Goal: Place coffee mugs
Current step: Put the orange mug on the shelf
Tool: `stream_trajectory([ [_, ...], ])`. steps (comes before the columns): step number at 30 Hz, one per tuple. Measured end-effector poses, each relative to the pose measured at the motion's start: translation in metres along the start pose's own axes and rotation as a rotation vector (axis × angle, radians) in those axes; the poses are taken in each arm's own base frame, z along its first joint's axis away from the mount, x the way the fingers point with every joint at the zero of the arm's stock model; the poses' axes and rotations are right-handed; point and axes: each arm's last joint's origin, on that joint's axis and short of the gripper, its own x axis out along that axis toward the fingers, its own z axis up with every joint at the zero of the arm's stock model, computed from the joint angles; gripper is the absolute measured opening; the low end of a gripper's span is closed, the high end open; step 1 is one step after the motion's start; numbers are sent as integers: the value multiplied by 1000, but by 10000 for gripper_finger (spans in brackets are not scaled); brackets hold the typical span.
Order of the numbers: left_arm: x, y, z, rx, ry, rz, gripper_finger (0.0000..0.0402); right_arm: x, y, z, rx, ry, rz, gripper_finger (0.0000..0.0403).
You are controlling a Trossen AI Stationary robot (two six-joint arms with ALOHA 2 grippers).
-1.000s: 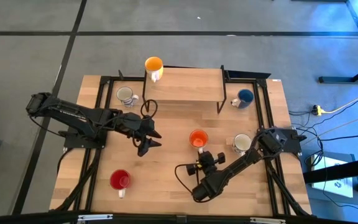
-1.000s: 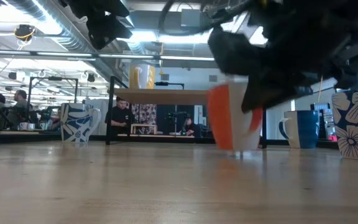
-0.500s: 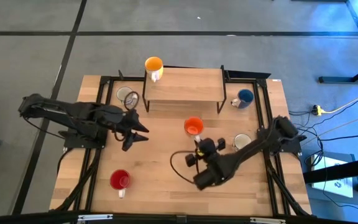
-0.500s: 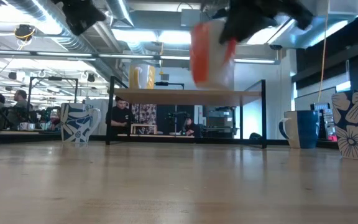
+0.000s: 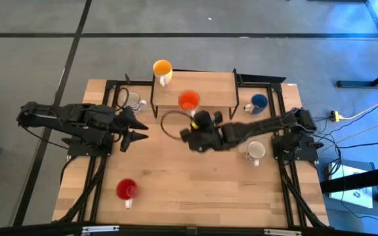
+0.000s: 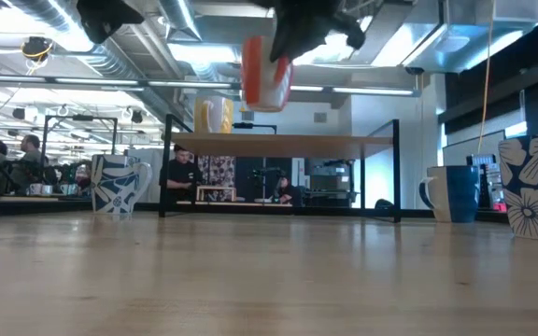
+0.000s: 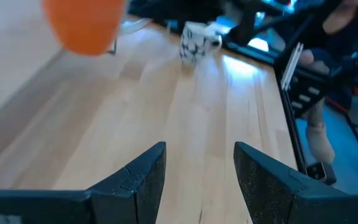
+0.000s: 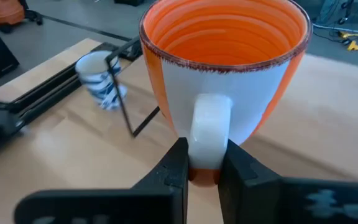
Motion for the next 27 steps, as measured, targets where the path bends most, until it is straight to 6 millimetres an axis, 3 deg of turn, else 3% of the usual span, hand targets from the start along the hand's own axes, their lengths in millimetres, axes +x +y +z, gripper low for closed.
stream_trajectory([
  [14,-3,2,1,-9,-33,60,183,80,-43,59,21,-64,-59,34],
  [21,-3,3,1,-9,-43,83,183,98,-60,72,58,-87,-104,34],
  [27,-3,3,1,-9,-49,96,183,109,-61,76,102,-121,-91,34],
])
